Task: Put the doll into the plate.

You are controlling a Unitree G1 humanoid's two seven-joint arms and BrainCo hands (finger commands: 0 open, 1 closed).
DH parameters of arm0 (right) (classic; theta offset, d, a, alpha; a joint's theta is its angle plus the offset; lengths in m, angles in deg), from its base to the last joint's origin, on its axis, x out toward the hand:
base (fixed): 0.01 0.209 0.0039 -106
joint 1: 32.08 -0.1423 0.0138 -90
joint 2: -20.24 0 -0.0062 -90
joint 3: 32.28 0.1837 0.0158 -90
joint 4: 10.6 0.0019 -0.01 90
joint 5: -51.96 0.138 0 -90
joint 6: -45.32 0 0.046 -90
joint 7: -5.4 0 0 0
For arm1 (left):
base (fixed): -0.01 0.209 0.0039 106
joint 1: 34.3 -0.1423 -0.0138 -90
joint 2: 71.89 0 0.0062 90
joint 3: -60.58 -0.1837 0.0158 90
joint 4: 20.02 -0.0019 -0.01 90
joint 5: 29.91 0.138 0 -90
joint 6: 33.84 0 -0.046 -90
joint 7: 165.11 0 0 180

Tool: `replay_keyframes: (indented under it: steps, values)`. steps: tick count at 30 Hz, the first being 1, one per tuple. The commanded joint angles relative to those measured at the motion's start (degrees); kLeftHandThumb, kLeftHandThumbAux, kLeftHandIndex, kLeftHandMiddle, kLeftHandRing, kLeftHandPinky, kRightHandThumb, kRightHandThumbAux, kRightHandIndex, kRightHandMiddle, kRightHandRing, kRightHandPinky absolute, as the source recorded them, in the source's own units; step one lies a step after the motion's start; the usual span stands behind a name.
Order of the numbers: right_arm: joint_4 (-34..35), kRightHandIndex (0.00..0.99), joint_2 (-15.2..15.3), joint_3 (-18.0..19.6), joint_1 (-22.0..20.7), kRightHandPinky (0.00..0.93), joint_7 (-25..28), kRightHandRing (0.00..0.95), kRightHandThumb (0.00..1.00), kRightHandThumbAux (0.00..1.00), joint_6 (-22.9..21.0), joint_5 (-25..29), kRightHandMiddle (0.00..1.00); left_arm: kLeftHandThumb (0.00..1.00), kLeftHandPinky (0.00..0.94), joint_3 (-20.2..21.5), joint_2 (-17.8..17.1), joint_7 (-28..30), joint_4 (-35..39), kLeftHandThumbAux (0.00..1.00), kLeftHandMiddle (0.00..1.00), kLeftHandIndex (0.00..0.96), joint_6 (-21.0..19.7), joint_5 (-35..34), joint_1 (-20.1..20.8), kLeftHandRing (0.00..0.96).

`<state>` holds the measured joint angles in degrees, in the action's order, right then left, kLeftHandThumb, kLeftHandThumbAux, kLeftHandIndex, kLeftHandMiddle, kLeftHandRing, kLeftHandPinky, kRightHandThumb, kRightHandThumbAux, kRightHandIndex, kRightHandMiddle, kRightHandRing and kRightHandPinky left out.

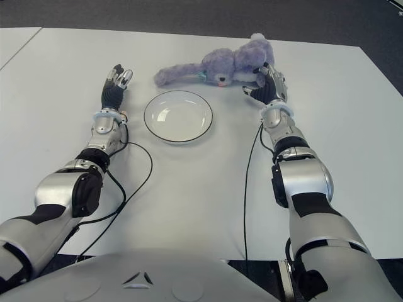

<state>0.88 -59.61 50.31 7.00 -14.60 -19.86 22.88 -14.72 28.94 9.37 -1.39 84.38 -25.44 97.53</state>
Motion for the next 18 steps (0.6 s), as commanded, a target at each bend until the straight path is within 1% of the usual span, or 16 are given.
replay_keyframes:
  steps: [1, 8, 12, 15, 18]
  values:
    - [-0.92, 0.227, -0.41, 1.06, 5.3, 0.027, 2.15, 0.0, 0.308, 0.725, -0.38, 1.16, 0.0, 0.0, 0.01, 0.25, 2.34, 1.0, -6.9, 0.416, 0.011, 0.0, -6.63, -0.18, -12.49, 0.008]
    - [-0.81, 0.24, -1.3, 1.38, 5.99, 0.04, 2.31, 0.0, 0.342, 0.745, -0.89, 1.14, 0.0, 0.0, 0.014, 0.29, 2.21, 1.27, -6.85, 0.415, 0.005, 0.0, -6.16, -0.2, -12.77, 0.007]
    - [-0.72, 0.249, -2.05, 1.07, 6.26, 0.067, 1.87, 0.0, 0.369, 0.758, -0.72, 0.65, 0.0, 0.0, 0.016, 0.24, 2.21, 1.31, -6.83, 0.414, 0.002, 0.0, -6.09, -0.16, -12.81, 0.007]
    - [-0.64, 0.239, -2.68, 0.54, 6.84, 0.084, 2.66, 0.0, 0.373, 0.756, -0.25, 0.31, 0.0, 0.0, 0.016, 0.06, 2.26, 1.19, -6.81, 0.414, 0.002, 0.0, -5.87, 0.02, -12.81, 0.007]
    - [-0.57, 0.21, -3.36, -0.17, 7.59, 0.089, 3.58, 0.0, 0.356, 0.737, 0.32, -0.09, 0.0, 0.0, 0.021, -0.02, 2.34, 1.1, -6.79, 0.412, 0.002, 0.0, -5.61, 0.1, -12.79, 0.007]
